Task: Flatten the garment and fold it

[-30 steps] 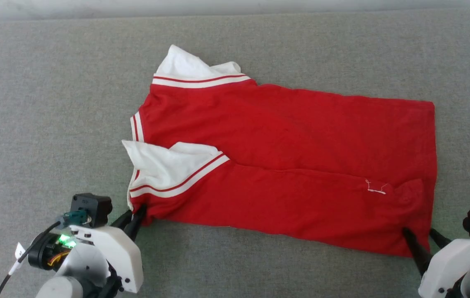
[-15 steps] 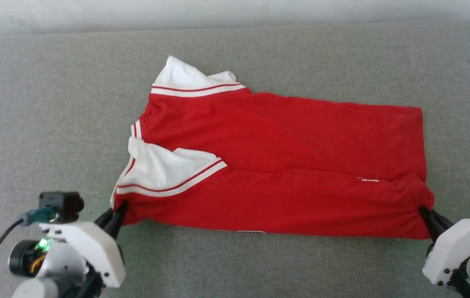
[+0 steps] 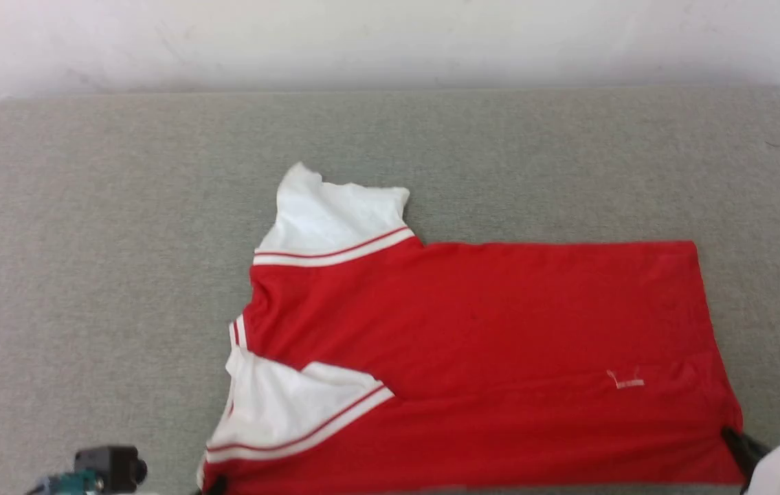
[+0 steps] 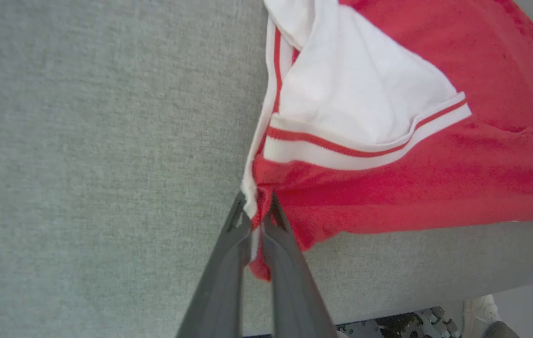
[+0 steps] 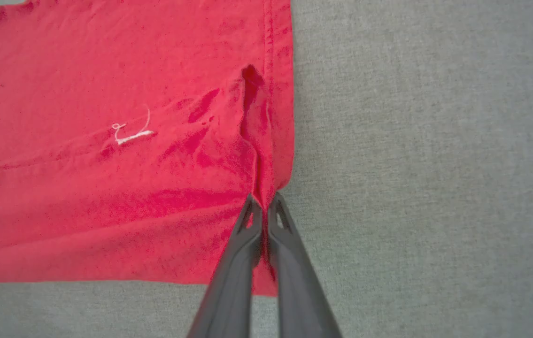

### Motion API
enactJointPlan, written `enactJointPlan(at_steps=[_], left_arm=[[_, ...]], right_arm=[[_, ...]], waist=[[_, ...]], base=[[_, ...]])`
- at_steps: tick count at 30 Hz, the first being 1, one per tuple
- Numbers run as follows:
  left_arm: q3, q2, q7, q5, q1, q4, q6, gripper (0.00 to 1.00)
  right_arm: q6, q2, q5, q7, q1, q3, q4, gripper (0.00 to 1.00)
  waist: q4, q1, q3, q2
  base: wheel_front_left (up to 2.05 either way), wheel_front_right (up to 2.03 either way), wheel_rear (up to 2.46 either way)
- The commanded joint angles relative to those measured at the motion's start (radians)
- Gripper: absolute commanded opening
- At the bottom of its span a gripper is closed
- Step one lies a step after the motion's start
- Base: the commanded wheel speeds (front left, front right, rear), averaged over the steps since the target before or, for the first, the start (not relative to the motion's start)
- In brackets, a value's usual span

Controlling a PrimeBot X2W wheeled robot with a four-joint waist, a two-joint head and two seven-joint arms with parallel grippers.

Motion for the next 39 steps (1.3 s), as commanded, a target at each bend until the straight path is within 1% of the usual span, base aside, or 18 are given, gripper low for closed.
enactJointPlan(at_steps=[1,5,11,12,13,14,15,16,17,20,22,24,26,29,32,35,39], left_arm=[[0.000,-0.009,0.005,-0.010,0.022,-0.006,0.009,0.00],[-0.015,-0.030,0.004,-0.025,0.054,-0.005,0.011,0.00],[-0.029,-0.048,-0.045,-0.015,0.024,0.058,-0.001,0.00],[-0.029,-0.051,-0.056,-0.013,0.016,0.076,-0.004,0.00],[-0.031,-0.053,-0.063,-0.011,0.010,0.094,-0.006,0.00],[-0.032,-0.056,-0.071,-0.012,0.004,0.109,-0.009,0.02],[-0.029,-0.061,-0.086,-0.010,-0.003,0.121,-0.009,0.28],[-0.028,-0.063,-0.098,-0.008,-0.007,0.132,-0.010,0.79],[-0.029,-0.065,-0.107,-0.008,-0.010,0.141,-0.013,1.00],[-0.023,-0.073,-0.138,-0.014,-0.018,0.144,-0.023,1.00],[-0.011,-0.085,-0.166,-0.034,-0.025,0.120,-0.035,1.00],[-0.001,-0.093,-0.201,-0.053,-0.041,0.069,-0.057,1.00],[0.020,-0.095,-0.261,-0.042,-0.074,0.003,-0.066,1.00],[0.055,-0.079,-0.366,0.044,-0.164,-0.087,-0.052,1.00],[0.047,-0.059,-0.427,0.143,-0.302,-0.131,-0.038,1.00],[0.000,-0.010,-0.410,0.237,-0.467,-0.089,-0.052,1.00],[-0.066,0.044,-0.348,0.308,-0.708,0.052,-0.093,1.00]], right_arm=[[-0.001,0.000,0.001,0.011,0.024,-0.006,-0.008,0.00],[-0.001,-0.003,-0.015,0.040,0.075,-0.007,-0.014,0.00],[-0.001,0.010,-0.026,0.007,0.095,-0.007,0.017,0.00],[-0.001,0.013,-0.028,-0.003,0.096,-0.002,0.027,0.02],[-0.001,0.015,-0.028,-0.018,0.094,0.000,0.034,0.74],[-0.001,0.017,-0.029,-0.032,0.092,0.001,0.044,1.00],[-0.001,0.020,-0.029,-0.045,0.092,0.002,0.054,1.00],[-0.001,0.022,-0.026,-0.057,0.091,0.002,0.062,1.00],[-0.001,0.023,-0.023,-0.073,0.089,0.004,0.067,1.00],[-0.001,0.027,-0.013,-0.107,0.087,0.009,0.073,1.00],[-0.001,0.028,-0.003,-0.131,0.080,0.008,0.062,1.00],[-0.001,0.029,0.000,-0.173,0.065,-0.005,0.033,1.00],[-0.001,0.030,-0.012,-0.242,0.041,-0.035,-0.004,1.00],[-0.001,0.032,-0.060,-0.361,-0.001,-0.076,-0.050,1.00],[-0.001,0.033,-0.084,-0.446,-0.037,-0.078,-0.064,1.00],[-0.001,0.033,-0.090,-0.492,-0.071,-0.039,-0.070,1.00],[-0.001,0.033,-0.104,-0.530,-0.120,0.004,-0.084,1.00]], waist=[[0.019,0.0001,-0.014,0.0000],[0.036,0.0001,-0.027,0.0000],[0.053,0.0001,-0.057,0.0000],[0.054,0.0001,-0.062,0.0000],[0.053,0.0001,-0.067,0.0000],[0.051,0.0001,-0.071,0.0000],[0.050,0.0001,-0.075,0.0000],[0.047,0.0001,-0.078,0.0000],[0.045,0.0001,-0.079,0.0000],[0.037,0.0001,-0.080,0.0000],[0.031,0.0001,-0.076,0.0000],[0.026,0.0001,-0.072,0.0000],[0.023,0.0001,-0.069,0.0000],[0.017,0.0001,-0.053,0.0000],[0.009,0.0001,-0.020,0.0000],[-0.003,0.0001,0.024,0.0000],[-0.025,0.0001,0.094,0.0000]], base=[[0.00,0.00,0.00],[0.00,0.00,0.00],[0.00,0.00,0.00],[0.00,0.00,0.00],[0.00,0.00,0.00],[0.00,0.00,0.00],[0.00,0.00,0.00],[0.00,0.00,0.00],[0.00,0.00,0.00],[0.00,0.00,0.00],[0.00,0.00,0.00],[0.00,0.00,0.00],[0.00,0.00,0.00],[0.00,0.00,0.00],[0.00,0.00,0.00],[0.00,0.00,0.00],[0.00,0.00,0.00]])
